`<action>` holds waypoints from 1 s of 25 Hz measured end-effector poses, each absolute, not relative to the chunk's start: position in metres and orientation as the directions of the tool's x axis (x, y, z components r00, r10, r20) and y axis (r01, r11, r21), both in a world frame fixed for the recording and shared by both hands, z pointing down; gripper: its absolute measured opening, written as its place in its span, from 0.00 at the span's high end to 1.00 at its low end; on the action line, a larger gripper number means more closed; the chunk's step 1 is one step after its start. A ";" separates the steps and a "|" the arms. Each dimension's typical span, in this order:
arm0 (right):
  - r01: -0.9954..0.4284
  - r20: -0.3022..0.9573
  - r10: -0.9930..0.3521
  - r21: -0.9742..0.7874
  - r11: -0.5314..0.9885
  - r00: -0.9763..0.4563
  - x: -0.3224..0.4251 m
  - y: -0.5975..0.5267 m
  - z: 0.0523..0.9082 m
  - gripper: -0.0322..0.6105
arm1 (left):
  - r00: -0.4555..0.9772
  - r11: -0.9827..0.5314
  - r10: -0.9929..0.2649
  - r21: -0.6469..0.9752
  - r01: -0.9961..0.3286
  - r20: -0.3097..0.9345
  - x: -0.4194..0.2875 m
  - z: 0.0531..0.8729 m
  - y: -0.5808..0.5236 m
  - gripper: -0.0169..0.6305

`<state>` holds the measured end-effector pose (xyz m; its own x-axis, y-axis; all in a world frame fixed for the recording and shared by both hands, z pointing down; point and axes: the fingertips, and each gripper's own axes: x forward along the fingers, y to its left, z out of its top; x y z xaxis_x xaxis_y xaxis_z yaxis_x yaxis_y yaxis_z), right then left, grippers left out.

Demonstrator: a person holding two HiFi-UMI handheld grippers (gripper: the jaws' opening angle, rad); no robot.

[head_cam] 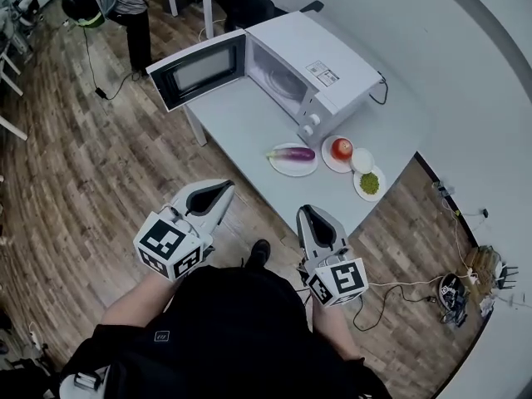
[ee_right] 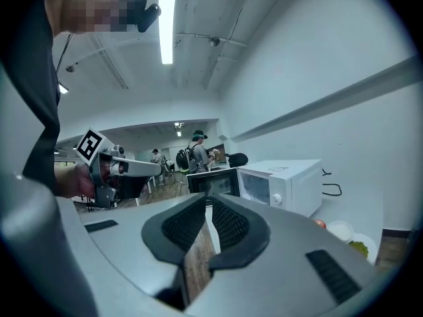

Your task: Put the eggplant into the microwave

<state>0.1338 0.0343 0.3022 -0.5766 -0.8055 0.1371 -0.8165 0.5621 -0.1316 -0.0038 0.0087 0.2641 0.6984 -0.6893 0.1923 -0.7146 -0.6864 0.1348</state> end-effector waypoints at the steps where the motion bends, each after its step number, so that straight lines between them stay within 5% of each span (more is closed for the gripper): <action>1: -0.812 0.142 -0.799 -0.128 0.570 -0.584 0.138 0.026 0.305 0.90 | 0.690 -0.678 -0.696 0.135 -0.722 0.199 0.001 0.266 0.001 0.96; 25: -0.816 0.335 -0.757 -0.068 0.574 -0.560 0.143 -0.096 0.385 0.81 | 0.644 -0.647 -0.702 0.105 -0.755 0.304 0.005 0.331 -0.108 0.96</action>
<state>0.1429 -0.0961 0.3846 -0.5604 -0.7573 0.3353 -0.8162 0.5738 -0.0682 0.0054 -0.1076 0.3310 0.6441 -0.7021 0.3036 -0.7550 -0.6472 0.1051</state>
